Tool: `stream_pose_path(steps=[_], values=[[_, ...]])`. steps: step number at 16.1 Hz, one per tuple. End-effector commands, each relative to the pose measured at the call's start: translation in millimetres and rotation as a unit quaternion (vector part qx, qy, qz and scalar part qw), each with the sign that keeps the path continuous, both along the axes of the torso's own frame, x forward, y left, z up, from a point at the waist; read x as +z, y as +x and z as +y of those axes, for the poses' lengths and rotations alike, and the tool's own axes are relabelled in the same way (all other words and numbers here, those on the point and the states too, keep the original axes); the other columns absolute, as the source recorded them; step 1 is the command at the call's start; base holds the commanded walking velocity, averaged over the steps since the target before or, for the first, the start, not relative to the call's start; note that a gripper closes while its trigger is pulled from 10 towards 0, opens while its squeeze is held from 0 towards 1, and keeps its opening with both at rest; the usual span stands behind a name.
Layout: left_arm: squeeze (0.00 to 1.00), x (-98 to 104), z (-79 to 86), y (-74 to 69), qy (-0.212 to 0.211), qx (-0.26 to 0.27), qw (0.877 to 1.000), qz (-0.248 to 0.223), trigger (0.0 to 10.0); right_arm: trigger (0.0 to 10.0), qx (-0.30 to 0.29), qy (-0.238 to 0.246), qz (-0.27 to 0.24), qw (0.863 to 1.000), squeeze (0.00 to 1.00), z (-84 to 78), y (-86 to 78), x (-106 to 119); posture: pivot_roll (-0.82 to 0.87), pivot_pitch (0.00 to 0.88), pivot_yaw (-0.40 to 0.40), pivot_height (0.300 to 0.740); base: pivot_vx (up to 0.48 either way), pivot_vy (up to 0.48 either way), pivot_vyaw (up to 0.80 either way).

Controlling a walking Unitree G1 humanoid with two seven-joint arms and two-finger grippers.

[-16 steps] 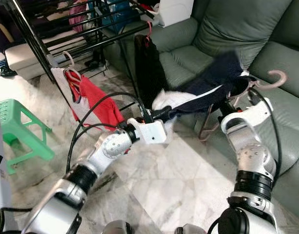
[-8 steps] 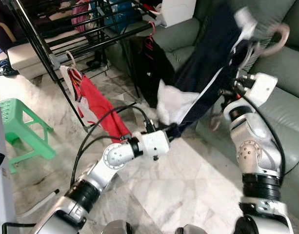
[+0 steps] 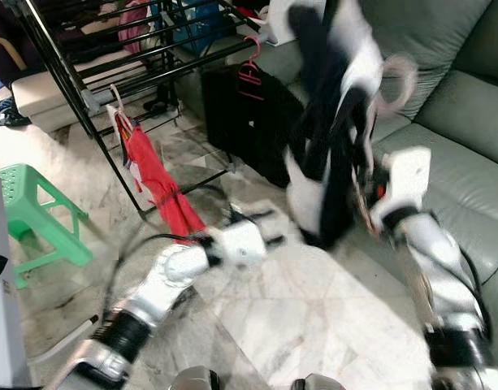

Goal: Hang hanger

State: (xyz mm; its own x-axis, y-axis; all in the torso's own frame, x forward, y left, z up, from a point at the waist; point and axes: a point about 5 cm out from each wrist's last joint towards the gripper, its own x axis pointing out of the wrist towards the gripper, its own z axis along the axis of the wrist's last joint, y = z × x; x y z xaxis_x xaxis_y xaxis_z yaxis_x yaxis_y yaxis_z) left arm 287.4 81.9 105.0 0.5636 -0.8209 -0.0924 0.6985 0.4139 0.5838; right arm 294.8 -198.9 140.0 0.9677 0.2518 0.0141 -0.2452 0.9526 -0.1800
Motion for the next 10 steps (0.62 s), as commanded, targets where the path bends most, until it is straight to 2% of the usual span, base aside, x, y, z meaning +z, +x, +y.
stream_pose_path(steps=[1, 2, 3, 7, 10], values=[[1.00, 9, 12.4, 7.6, -0.027, 0.047, 0.998, -0.011, 10.0, 10.0, 0.031, -0.022, 0.002, 0.999, 0.00, 4.1, -5.5, -5, -0.06, 0.015, 0.051, 0.740, 0.000, 0.000, 0.00], [1.00, 14, 17.6, 11.8, -0.061, 0.079, 0.995, -0.003, 10.0, 10.0, 0.038, -0.031, 0.013, 0.999, 0.00, 2.9, -10.4, -14, -0.06, 0.015, 0.051, 0.740, 0.000, 0.000, 0.00], [1.00, 17, 24.1, 18.8, -0.123, 0.134, 0.983, 0.024, 10.0, 10.0, 0.054, -0.037, 0.028, 0.997, 0.00, 3.3, -15.3, -25, -0.06, 0.015, 0.051, 0.740, 0.000, 0.000, 0.00], [1.00, 17, 18.9, 20.4, -0.188, 0.167, 0.964, 0.089, 10.0, 10.0, 0.066, -0.058, 0.031, 0.996, 0.00, 5.3, -14.0, -32, -0.05, 0.012, 0.047, 0.740, 0.000, 0.000, 0.00], [1.00, 14, 7.1, 11.7, -0.213, 0.139, 0.954, 0.156, 10.0, 10.0, 0.093, -0.060, 0.031, 0.993, 0.00, 12.4, -7.0, -33, -0.05, 0.014, 0.044, 0.740, 0.000, 0.000, 0.00]])
